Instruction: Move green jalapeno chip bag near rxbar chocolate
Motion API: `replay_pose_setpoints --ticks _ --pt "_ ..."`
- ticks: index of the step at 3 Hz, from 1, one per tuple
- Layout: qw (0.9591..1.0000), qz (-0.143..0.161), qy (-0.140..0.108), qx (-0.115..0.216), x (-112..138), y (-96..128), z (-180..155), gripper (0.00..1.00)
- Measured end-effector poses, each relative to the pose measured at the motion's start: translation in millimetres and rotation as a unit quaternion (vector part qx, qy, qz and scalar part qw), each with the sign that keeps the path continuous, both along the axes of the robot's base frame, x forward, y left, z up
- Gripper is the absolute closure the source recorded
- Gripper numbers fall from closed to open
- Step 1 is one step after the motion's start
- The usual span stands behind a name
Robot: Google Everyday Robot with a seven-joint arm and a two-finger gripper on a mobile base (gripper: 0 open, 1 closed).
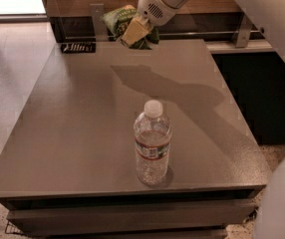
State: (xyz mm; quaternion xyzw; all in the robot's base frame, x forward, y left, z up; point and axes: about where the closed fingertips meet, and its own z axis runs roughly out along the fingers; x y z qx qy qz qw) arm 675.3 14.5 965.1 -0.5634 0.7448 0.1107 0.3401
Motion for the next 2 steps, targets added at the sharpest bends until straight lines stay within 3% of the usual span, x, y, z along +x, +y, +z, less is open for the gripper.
replay_pose_setpoints --ticks 2 --pt "0.9978 -0.033 -0.056 -0.016 52 12 14 1.0"
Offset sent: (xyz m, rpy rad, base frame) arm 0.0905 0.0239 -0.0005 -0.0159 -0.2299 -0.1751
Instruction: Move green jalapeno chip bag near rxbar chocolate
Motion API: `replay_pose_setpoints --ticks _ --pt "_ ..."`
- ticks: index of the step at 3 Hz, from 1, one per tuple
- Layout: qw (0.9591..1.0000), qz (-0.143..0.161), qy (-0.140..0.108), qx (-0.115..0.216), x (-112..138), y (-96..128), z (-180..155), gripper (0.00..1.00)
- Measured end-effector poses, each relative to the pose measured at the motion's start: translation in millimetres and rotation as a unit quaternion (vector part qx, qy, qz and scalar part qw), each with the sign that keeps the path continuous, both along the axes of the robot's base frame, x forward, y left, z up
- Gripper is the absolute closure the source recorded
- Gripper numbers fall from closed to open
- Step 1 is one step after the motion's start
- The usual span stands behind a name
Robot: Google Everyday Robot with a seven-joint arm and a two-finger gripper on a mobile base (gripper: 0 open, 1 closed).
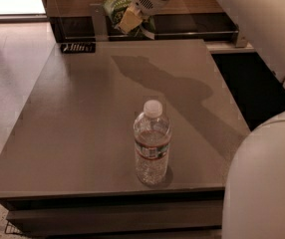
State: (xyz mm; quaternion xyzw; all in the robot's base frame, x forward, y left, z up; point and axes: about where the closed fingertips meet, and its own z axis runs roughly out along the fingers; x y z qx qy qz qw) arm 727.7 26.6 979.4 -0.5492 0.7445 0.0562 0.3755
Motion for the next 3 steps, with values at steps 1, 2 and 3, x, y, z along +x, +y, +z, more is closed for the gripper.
replay_pose_setpoints --ticks 1,2,3 --pt "0.9988 -0.034 -0.034 0.002 20 3 -9 1.0" --pt "0.9949 -0.064 -0.078 0.003 34 3 -25 1.0" --pt "0.9887 -0.074 -0.13 0.013 50 15 -24 1.0"
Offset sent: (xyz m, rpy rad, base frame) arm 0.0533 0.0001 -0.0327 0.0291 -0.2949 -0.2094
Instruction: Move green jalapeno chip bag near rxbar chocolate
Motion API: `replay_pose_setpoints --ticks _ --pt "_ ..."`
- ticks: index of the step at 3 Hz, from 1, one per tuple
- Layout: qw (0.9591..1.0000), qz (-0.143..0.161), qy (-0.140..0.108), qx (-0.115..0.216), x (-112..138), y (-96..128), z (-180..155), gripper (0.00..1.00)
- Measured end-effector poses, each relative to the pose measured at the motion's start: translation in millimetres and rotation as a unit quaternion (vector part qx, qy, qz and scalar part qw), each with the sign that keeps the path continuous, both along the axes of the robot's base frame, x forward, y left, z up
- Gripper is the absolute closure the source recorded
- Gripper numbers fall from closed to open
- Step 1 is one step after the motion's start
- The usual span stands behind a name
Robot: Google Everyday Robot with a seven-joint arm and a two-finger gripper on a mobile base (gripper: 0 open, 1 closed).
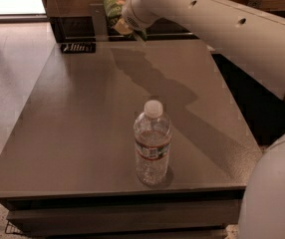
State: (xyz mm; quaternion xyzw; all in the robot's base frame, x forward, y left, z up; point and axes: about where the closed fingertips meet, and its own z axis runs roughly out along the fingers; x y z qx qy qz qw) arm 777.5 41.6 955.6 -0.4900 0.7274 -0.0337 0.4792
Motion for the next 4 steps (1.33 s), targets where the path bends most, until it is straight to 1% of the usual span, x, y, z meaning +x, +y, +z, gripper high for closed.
replay_pose_setpoints --ticks 1,2,3,4 --pt "1.0 0.001 0.002 0.0 1 0 -1 1.0" --pt "0.9997 0.008 0.015 0.014 23 4 -7 1.0" --pt "0.9983 0.02 0.03 0.045 50 10 -23 1.0" --pt "0.996 0.027 0.044 0.074 72 16 -42 1.0"
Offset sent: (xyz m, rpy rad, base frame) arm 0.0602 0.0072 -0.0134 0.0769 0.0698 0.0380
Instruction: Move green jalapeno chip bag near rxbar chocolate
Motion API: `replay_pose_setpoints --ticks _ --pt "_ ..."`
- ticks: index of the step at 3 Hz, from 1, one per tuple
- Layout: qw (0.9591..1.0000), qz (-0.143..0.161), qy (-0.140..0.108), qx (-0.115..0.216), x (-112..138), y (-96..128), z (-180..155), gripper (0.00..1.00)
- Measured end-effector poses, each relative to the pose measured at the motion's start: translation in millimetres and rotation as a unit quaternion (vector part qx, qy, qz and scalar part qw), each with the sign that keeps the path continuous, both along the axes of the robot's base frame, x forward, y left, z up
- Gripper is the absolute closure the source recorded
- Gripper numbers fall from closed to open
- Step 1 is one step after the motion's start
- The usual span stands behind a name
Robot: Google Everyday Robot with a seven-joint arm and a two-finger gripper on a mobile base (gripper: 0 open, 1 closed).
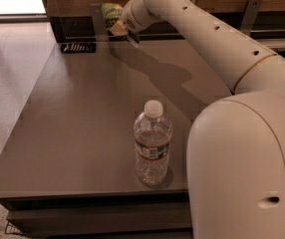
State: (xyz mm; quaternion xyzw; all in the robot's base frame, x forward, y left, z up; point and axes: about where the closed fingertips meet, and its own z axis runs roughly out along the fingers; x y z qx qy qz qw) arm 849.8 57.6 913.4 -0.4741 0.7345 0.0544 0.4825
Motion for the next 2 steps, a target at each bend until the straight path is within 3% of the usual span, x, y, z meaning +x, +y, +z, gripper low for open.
replay_pose_setpoints --ticks 1,2 --pt "0.9999 0.003 0.01 0.01 10.9 8.3 -13.7 0.97" --pt "0.9999 0.004 0.012 0.009 10.3 10.0 -15.6 0.75"
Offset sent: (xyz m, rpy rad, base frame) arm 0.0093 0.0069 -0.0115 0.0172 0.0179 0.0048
